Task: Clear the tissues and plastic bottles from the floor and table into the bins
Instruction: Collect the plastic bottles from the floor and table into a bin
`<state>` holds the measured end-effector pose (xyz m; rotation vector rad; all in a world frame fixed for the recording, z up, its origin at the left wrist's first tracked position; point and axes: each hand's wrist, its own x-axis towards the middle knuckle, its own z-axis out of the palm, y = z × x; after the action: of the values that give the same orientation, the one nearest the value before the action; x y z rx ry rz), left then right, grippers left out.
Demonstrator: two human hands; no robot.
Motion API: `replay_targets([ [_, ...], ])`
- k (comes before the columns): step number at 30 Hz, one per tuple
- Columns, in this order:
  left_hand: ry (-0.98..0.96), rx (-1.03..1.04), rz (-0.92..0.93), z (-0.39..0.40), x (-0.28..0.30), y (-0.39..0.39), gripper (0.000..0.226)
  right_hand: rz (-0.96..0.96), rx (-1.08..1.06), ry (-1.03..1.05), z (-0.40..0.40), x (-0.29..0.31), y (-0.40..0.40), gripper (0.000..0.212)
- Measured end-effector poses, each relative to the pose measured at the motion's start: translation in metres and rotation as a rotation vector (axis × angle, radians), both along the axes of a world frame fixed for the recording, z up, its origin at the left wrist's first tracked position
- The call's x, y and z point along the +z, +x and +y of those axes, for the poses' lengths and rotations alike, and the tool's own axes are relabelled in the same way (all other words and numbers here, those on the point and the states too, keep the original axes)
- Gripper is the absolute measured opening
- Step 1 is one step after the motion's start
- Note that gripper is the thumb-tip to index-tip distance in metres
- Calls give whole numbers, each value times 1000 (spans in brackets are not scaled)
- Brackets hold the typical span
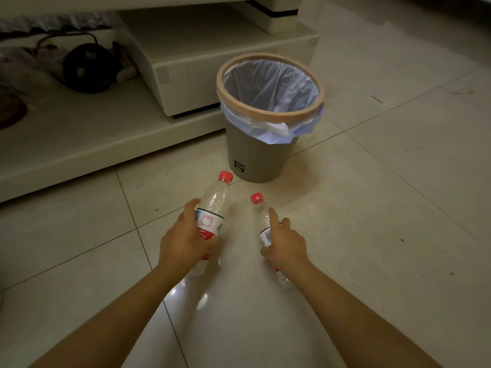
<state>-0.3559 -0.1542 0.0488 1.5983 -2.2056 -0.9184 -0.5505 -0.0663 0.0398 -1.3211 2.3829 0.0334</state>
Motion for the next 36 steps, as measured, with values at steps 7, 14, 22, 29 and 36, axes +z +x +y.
replay_targets([
  [7,15,75,99,-13,49,-22,100,-36,156,-197,-20,70,-7,97],
  [14,-84,83,139,-38,143,-42,105,-132,185,-410,-48,151,-42,95],
  [22,-146,105,328,-88,212,-98,104,-320,123,-602,-87,205,-61,98],
  [29,-85,79,517,-147,231,-144,89,-304,-14,-721,-169,238,-95,93],
  [36,4,29,576,-220,222,-176,90,-382,-43,-768,-242,229,-126,99],
])
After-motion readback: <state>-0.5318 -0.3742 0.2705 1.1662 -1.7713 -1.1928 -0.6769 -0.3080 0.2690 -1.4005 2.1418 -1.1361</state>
